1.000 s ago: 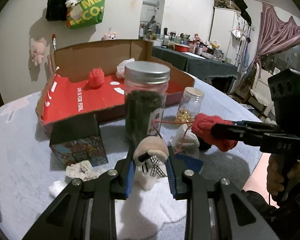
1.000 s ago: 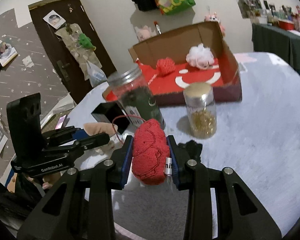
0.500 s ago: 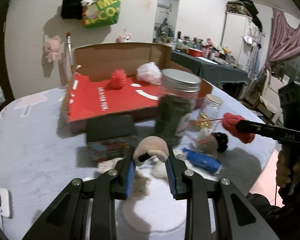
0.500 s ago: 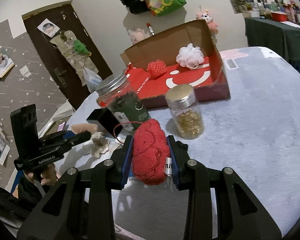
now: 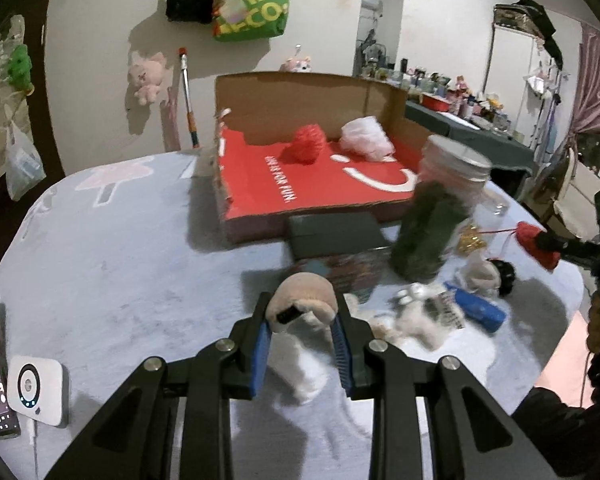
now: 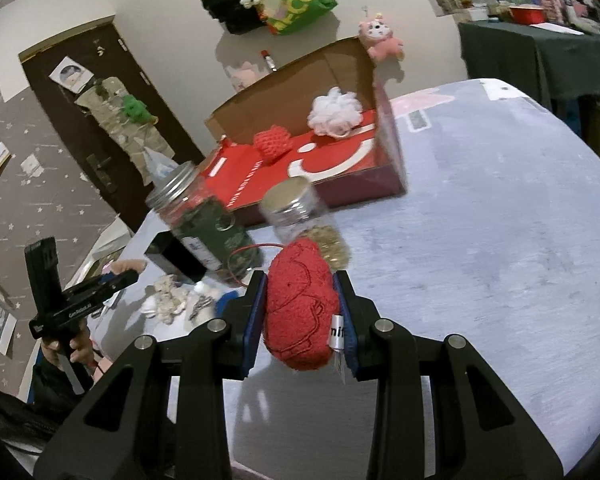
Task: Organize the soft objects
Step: 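Carry the crocheted pouch and beige pad over the cardboard box with both tools, then open both tools to drop the crocheted pouch and beige pad into the box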
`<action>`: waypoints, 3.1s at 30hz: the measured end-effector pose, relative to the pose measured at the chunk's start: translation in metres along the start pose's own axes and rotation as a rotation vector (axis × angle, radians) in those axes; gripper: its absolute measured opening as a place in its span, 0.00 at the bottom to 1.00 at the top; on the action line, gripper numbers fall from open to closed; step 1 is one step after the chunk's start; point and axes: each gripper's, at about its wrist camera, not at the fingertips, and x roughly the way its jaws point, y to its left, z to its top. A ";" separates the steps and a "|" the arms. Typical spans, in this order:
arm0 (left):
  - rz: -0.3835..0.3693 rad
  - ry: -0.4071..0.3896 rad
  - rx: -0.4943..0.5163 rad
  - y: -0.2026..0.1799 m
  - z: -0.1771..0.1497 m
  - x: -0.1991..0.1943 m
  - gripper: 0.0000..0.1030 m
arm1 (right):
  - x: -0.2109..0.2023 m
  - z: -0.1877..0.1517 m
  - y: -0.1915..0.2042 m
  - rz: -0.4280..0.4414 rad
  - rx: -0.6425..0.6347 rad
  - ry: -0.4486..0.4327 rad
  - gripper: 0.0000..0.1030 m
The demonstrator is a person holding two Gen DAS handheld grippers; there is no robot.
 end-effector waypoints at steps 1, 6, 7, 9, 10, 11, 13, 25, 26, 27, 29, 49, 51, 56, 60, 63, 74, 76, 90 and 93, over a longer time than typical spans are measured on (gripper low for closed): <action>0.003 0.004 -0.003 0.003 -0.001 0.001 0.29 | 0.000 0.001 -0.003 -0.006 0.005 -0.001 0.31; 0.018 0.025 -0.010 0.021 -0.003 0.011 0.29 | -0.003 0.010 -0.017 -0.045 0.015 -0.003 0.31; 0.019 0.024 -0.006 0.024 -0.002 0.012 0.29 | -0.003 0.013 -0.020 -0.053 0.016 -0.002 0.31; 0.025 0.021 0.008 0.028 0.002 0.016 0.29 | -0.002 0.019 -0.024 -0.064 0.017 0.000 0.31; 0.027 0.020 0.013 0.030 0.004 0.017 0.29 | -0.002 0.022 -0.026 -0.072 0.016 -0.001 0.31; 0.025 0.020 0.011 0.033 0.008 0.018 0.29 | -0.002 0.026 -0.028 -0.080 0.013 -0.002 0.31; 0.010 0.015 0.007 0.036 0.016 0.017 0.29 | -0.003 0.034 -0.028 -0.086 0.004 -0.009 0.31; 0.003 -0.020 0.128 0.022 0.091 0.026 0.29 | 0.004 0.110 0.004 -0.091 -0.135 -0.071 0.31; 0.002 -0.016 0.140 0.020 0.096 0.030 0.29 | 0.006 0.117 0.010 -0.092 -0.153 -0.077 0.31; 0.005 -0.009 0.156 0.016 0.103 0.036 0.29 | 0.010 0.123 0.014 -0.086 -0.168 -0.076 0.31; 0.003 0.010 0.175 0.010 0.114 0.047 0.29 | 0.020 0.136 0.022 -0.076 -0.192 -0.071 0.31; 0.086 0.295 0.263 -0.019 0.168 0.179 0.29 | 0.216 0.175 0.030 -0.360 -0.329 0.328 0.31; 0.102 0.314 0.265 -0.017 0.169 0.187 0.29 | 0.226 0.174 0.028 -0.389 -0.344 0.360 0.31; 0.126 0.352 0.270 -0.015 0.167 0.202 0.31 | 0.239 0.170 0.021 -0.438 -0.373 0.395 0.32; 0.143 0.370 0.275 -0.012 0.165 0.211 0.34 | 0.241 0.168 0.023 -0.454 -0.409 0.400 0.33; 0.150 0.377 0.275 -0.011 0.164 0.215 0.36 | 0.243 0.165 0.024 -0.474 -0.437 0.406 0.33; 0.157 0.368 0.282 -0.013 0.158 0.218 0.40 | 0.245 0.157 0.026 -0.489 -0.495 0.416 0.40; 0.156 0.363 0.279 -0.013 0.157 0.218 0.43 | 0.244 0.158 0.028 -0.482 -0.500 0.410 0.44; 0.081 0.230 0.224 -0.016 0.166 0.171 0.71 | 0.210 0.173 0.054 -0.443 -0.491 0.309 0.64; 0.066 0.178 0.207 -0.022 0.167 0.149 0.75 | 0.191 0.175 0.065 -0.427 -0.494 0.272 0.65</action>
